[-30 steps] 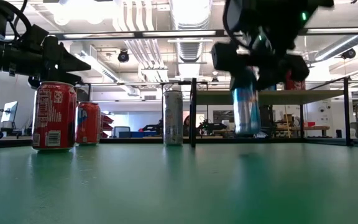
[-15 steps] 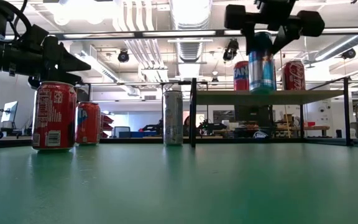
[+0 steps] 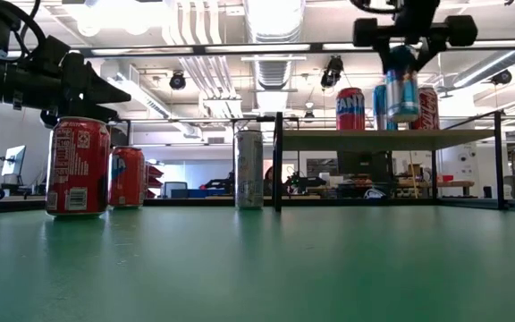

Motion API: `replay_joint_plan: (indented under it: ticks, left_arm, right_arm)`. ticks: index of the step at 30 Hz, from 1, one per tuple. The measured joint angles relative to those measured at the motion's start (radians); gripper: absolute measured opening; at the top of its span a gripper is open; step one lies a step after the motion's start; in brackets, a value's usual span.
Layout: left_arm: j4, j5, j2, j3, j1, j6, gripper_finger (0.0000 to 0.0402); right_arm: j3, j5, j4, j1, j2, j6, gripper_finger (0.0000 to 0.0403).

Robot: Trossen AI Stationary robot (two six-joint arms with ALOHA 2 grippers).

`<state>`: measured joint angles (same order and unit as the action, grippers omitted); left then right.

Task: Place canned beverage on shelf
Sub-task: Put the blue soda can on the shelf aligned with the other blue soda can

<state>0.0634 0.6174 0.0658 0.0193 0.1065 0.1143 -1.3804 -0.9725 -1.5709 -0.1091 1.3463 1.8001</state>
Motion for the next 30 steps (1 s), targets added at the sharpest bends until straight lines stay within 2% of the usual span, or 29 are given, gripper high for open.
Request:
replay_joint_plan:
  ticks: [3,9,22,30]
  left_arm:
    - [0.0,0.0,0.0,0.0,0.0,0.0,0.0386]
    - [0.0,0.0,0.0,0.0,0.0,0.0,0.0386]
    - [0.0,0.0,0.0,0.0,0.0,0.0,0.0386]
    - [0.0,0.0,0.0,0.0,0.0,0.0,0.0386]
  right_arm:
    - [0.026,-0.026,0.002,-0.045,-0.013,-0.007,0.0231]
    - [0.055,-0.118,0.015,-0.062,0.018,0.007,0.0234]
    - [0.068,-0.153,0.014,-0.132,0.07,0.082,0.0234]
    - [0.068,-0.155,0.036,-0.17,0.078,0.073,0.0235]
